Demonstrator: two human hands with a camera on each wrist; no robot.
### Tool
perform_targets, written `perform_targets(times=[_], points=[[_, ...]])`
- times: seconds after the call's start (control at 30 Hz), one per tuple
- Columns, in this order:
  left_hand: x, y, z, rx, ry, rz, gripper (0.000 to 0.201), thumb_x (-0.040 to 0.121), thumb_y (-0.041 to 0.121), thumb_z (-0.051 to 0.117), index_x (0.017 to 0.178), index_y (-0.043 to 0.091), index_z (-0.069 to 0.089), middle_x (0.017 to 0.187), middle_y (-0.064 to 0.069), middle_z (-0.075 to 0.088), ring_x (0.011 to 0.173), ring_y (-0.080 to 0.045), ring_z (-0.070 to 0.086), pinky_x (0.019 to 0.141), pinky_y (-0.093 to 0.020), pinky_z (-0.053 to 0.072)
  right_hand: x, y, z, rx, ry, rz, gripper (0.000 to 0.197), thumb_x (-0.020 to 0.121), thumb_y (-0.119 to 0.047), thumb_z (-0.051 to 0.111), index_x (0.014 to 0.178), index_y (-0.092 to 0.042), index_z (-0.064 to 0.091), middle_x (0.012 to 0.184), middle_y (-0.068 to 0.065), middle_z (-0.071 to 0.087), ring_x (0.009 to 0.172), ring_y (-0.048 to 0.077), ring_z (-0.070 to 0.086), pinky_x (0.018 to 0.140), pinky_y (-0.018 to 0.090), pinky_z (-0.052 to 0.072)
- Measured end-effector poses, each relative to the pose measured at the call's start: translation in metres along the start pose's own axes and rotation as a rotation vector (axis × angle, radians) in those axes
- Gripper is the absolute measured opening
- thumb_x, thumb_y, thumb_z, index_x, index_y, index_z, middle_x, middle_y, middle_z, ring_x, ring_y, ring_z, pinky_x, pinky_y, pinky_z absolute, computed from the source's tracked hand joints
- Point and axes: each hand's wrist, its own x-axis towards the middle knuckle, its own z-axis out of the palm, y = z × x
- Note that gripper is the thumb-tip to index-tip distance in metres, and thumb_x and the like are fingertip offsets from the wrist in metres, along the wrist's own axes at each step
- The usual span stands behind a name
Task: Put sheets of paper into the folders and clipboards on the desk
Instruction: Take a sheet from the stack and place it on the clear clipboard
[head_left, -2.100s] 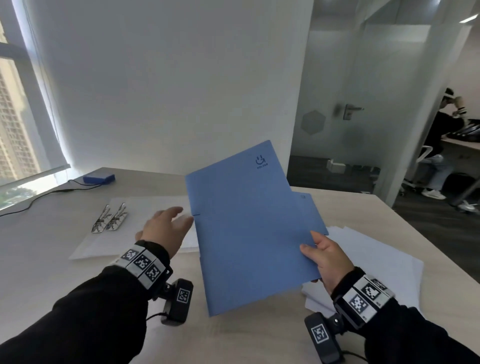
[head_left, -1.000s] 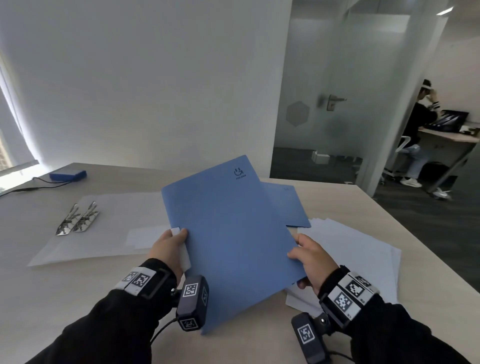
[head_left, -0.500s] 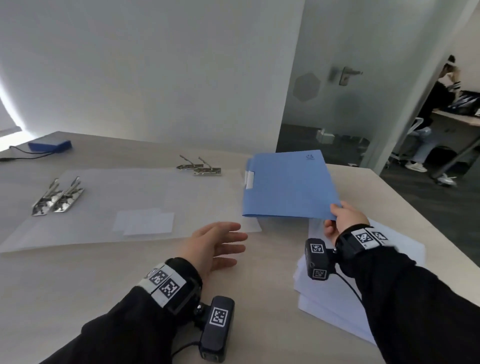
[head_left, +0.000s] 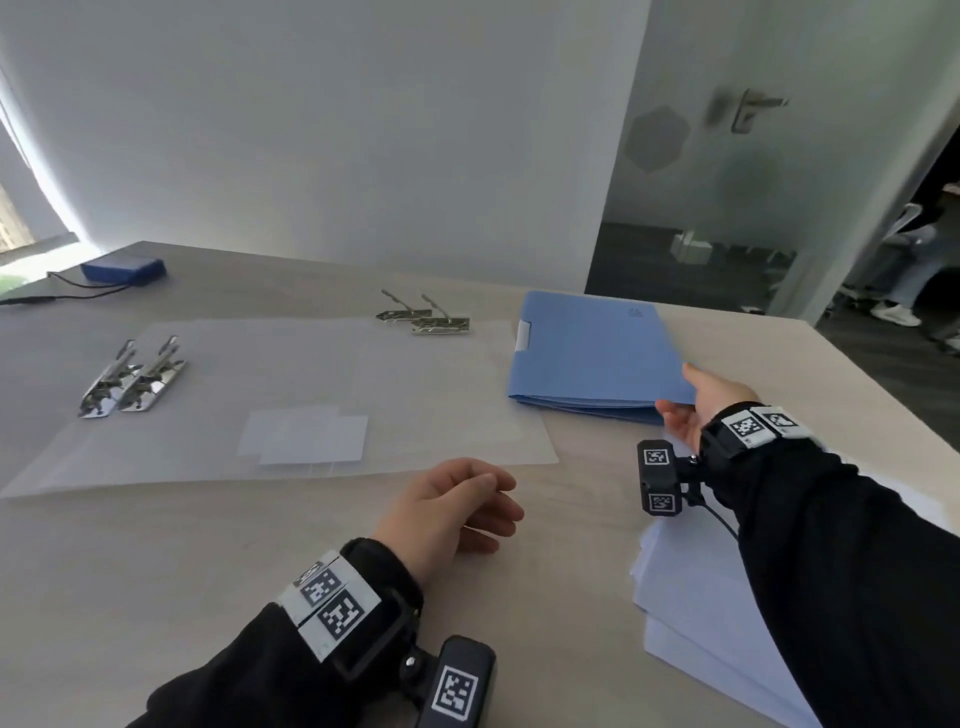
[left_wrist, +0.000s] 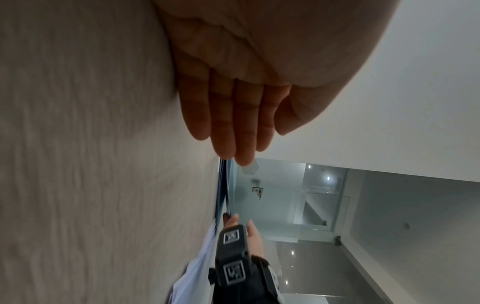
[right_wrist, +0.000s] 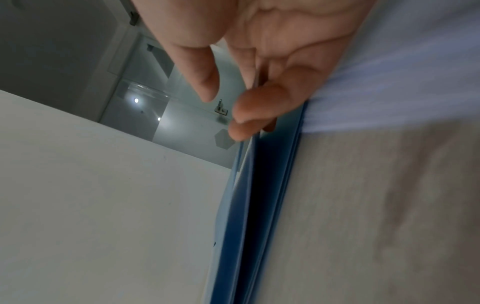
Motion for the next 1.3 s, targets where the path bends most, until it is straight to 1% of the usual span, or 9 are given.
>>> perform_targets(times=[0.13,0.4,0.47,0.57,0.67,0.77,0.9,1.1,1.3], points=[[-0.005,0.003,0.005,-0.017,0.028,0.021,0.021,0.095,0.009,0.049,0.084,0.010,0.068,0.072,-0.006,0.072,0.062,-0.015,0.065,0.053,-0.023,0.050,-0.024,0.002,-0.039,0.091,0.011,-0.043,0.032,0.094,-0.027,0.055,0.123,-0.013,0.052,0.117,0.007,0.056,0.066,0.022,0.068,0.044,0.027,0.052],[-0.028,0.004,0.068,0.064,-0.075,0.110,0.019,0.071,0.020,0.059,0.078,0.023,0.077,0.094,-0.004,0.077,0.092,-0.017,0.068,0.084,-0.030,0.048,-0.112,0.021,-0.157,-0.084,0.070,-0.156,0.015,0.090,-0.018,0.057,0.097,-0.008,0.066,0.090,0.011,0.073,0.065,0.023,0.063,0.057,0.029,0.048],[-0.033,0.001,0.096,0.135,-0.133,0.128,0.021,0.069,0.024,0.063,0.084,0.026,0.077,0.100,0.002,0.076,0.099,-0.015,0.067,0.094,-0.034,0.046,-0.127,0.027,-0.180,-0.152,0.127,-0.208,0.016,0.089,-0.017,0.058,0.096,-0.007,0.068,0.089,0.011,0.074,0.071,0.023,0.065,0.060,0.029,0.047],[-0.035,-0.009,0.133,0.314,-0.176,0.185,0.022,0.078,0.021,0.063,0.093,0.034,0.073,0.113,0.024,0.069,0.111,0.004,0.059,0.101,-0.024,0.039,-0.141,0.036,-0.210,-0.177,0.214,-0.238,0.014,0.087,-0.017,0.059,0.091,-0.009,0.070,0.093,0.009,0.073,0.078,0.020,0.063,0.063,0.029,0.045],[-0.027,-0.016,0.154,0.585,-0.115,0.243,0.035,0.087,0.019,0.057,0.115,0.039,0.062,0.138,0.024,0.051,0.128,0.003,0.043,0.104,-0.017,0.029,-0.144,0.043,-0.235,-0.168,0.267,-0.170,0.012,0.086,-0.014,0.059,0.091,-0.008,0.069,0.095,0.015,0.070,0.084,0.026,0.064,0.076,0.038,0.053],[-0.018,-0.016,0.162,0.843,-0.121,0.155,0.056,0.090,0.027,0.050,0.144,0.029,0.037,0.157,0.012,0.028,0.147,-0.008,0.016,0.119,-0.027,0.016,-0.145,0.049,-0.250,-0.005,0.201,-0.061,0.015,0.091,-0.010,0.056,0.103,-0.002,0.062,0.099,0.017,0.069,0.083,0.029,0.067,0.074,0.040,0.055],[-0.018,-0.017,0.169,1.086,-0.191,0.105,0.065,0.087,0.042,0.045,0.148,0.035,0.025,0.159,0.010,0.024,0.149,-0.008,0.007,0.121,-0.033,0.006,-0.155,0.051,-0.256,0.099,0.116,0.022,0.019,0.094,-0.009,0.052,0.109,0.003,0.055,0.093,0.020,0.067,0.085,0.030,0.067,0.071,0.040,0.056],[-0.020,-0.019,0.170,1.102,-0.211,0.135,0.062,0.085,0.049,0.048,0.144,0.043,0.029,0.159,0.019,0.013,0.148,-0.003,0.006,0.120,-0.036,0.002,-0.163,0.046,-0.258,0.069,0.110,0.035,0.014,0.093,-0.008,0.047,0.089,0.000,0.057,0.078,0.014,0.070,0.071,0.026,0.068,0.057,0.034,0.053],[-0.021,-0.020,0.169,1.072,-0.219,0.108,0.062,0.084,0.050,0.046,0.144,0.044,0.029,0.158,0.019,0.020,0.148,-0.001,0.005,0.120,-0.033,-0.001,-0.161,0.047,-0.263,-0.096,0.086,0.014,0.024,0.087,-0.015,0.056,0.095,0.002,0.071,0.082,0.013,0.078,0.086,0.033,0.074,0.082,0.043,0.057]])
